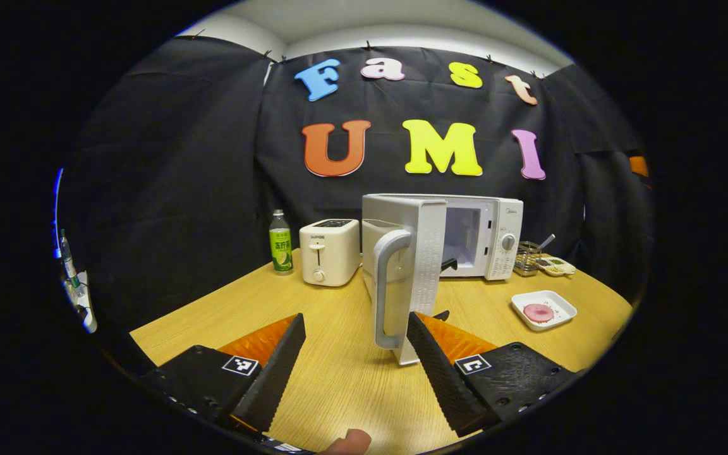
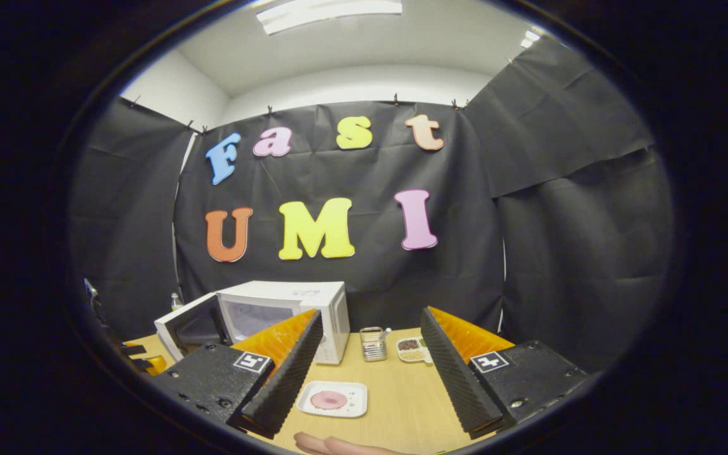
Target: Open the microwave oven with the left hand, put the food in, and close the microwave oven.
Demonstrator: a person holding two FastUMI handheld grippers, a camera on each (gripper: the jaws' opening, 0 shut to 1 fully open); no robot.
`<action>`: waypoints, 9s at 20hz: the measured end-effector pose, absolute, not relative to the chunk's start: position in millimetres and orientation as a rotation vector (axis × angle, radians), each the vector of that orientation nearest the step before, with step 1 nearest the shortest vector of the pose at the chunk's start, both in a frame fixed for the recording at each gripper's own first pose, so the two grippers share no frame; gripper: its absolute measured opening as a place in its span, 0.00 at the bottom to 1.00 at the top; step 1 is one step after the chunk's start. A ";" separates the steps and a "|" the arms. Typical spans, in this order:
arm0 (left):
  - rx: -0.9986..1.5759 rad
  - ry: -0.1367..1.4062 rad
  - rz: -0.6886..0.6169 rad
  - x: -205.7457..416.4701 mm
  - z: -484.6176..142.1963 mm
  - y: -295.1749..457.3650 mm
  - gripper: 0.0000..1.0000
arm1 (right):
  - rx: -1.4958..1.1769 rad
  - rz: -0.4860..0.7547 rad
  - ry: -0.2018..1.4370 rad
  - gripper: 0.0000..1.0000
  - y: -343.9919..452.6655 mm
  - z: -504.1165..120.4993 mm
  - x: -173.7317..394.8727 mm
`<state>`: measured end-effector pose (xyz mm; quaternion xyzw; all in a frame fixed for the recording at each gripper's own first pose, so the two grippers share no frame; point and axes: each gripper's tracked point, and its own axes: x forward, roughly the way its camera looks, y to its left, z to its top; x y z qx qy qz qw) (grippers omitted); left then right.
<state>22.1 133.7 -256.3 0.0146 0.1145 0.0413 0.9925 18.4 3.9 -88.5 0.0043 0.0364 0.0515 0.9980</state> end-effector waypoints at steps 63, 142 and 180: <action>0.041 0.010 0.102 16.0 -94.2 103.7 0.97 | 0.633 0.238 1.418 0.00 142.1 -395.1 103.3; -0.107 0.118 0.137 58.1 -187.0 228.9 0.87 | 0.037 0.244 0.097 0.89 170.9 -142.6 172.8; -0.051 0.068 -0.340 198.7 -263.0 -17.9 0.00 | 0.035 0.133 -0.097 1.00 -10.3 -4.4 -63.1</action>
